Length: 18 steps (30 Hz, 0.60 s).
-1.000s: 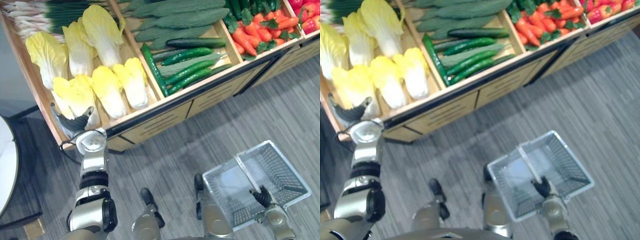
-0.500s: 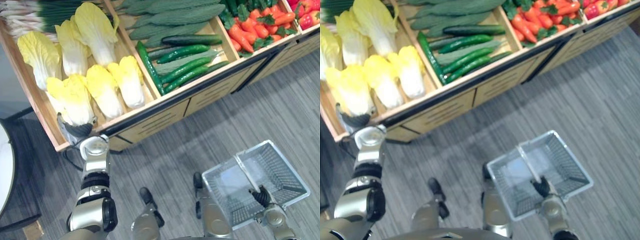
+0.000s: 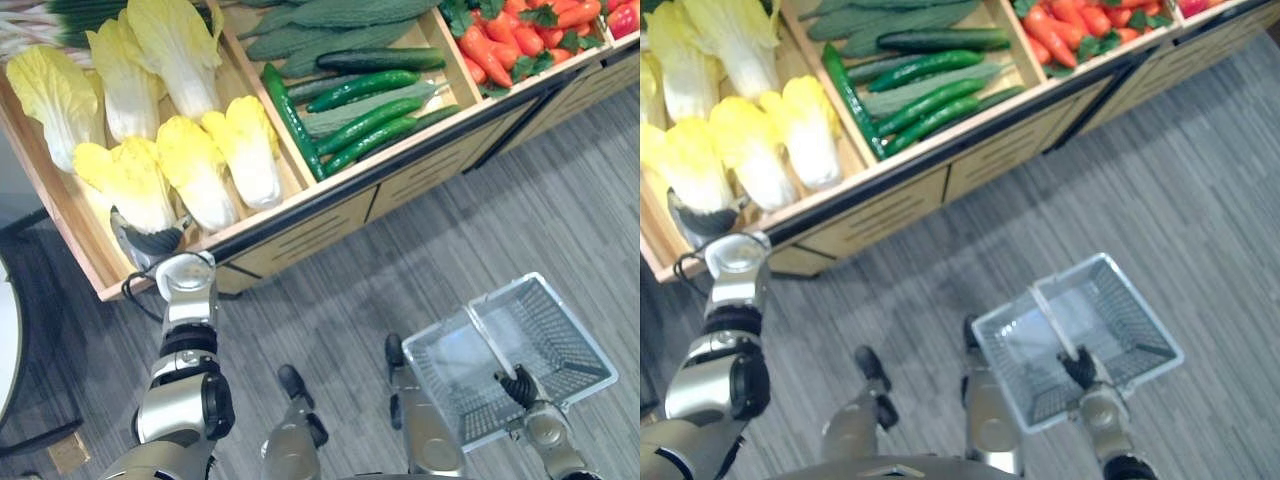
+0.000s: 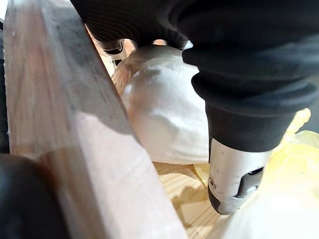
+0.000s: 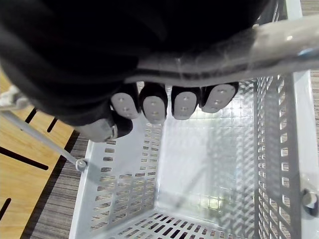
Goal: Pick vegetable in the basket
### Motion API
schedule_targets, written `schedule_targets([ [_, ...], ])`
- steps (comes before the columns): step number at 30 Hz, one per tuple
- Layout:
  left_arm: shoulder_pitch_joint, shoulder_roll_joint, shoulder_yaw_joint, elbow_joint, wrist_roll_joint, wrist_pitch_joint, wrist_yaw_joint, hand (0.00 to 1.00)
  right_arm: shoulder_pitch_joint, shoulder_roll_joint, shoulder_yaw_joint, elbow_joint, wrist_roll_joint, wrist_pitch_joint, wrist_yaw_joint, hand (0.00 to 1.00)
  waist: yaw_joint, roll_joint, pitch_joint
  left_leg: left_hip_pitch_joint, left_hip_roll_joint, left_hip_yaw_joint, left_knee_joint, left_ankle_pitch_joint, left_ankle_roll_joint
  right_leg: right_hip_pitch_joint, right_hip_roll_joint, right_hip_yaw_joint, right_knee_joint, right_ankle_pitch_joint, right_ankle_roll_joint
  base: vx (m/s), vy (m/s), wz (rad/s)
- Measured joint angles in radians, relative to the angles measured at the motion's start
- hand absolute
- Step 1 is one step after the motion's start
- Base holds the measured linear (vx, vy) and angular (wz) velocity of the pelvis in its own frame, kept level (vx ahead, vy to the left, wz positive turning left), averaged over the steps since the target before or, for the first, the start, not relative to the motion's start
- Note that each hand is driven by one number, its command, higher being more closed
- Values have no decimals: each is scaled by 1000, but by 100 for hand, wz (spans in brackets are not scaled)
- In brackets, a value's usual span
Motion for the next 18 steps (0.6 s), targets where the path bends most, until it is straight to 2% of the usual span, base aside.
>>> schedule_targets([
  [7, -23, 35, 11, 36, -2, 1, -17, 100, -5, 0, 4, 0, 1, 0, 1, 100, 2, 0, 0, -3, 8, 0, 0, 4, -3, -4, 6, -1, 0, 3, -4, 0, 0, 0],
  [15, -30, 39, 11, 73, -21, -5, -50, 100, -6, 3, 5, 5, 3, 0, 3, 100, -4, 0, 0, 7, 10, -1, 0, 13, -3, 7, 5, -1, -1, 12, -5, 0, 0, 0],
  [18, -15, 15, 21, 71, -47, -16, -54, 100, -5, 5, 4, 25, 4, 1, 4, 100, -4, 0, 0, 36, 10, -2, -4, 12, -3, 38, 4, -3, -6, 13, -5, -5, -2, 1],
])
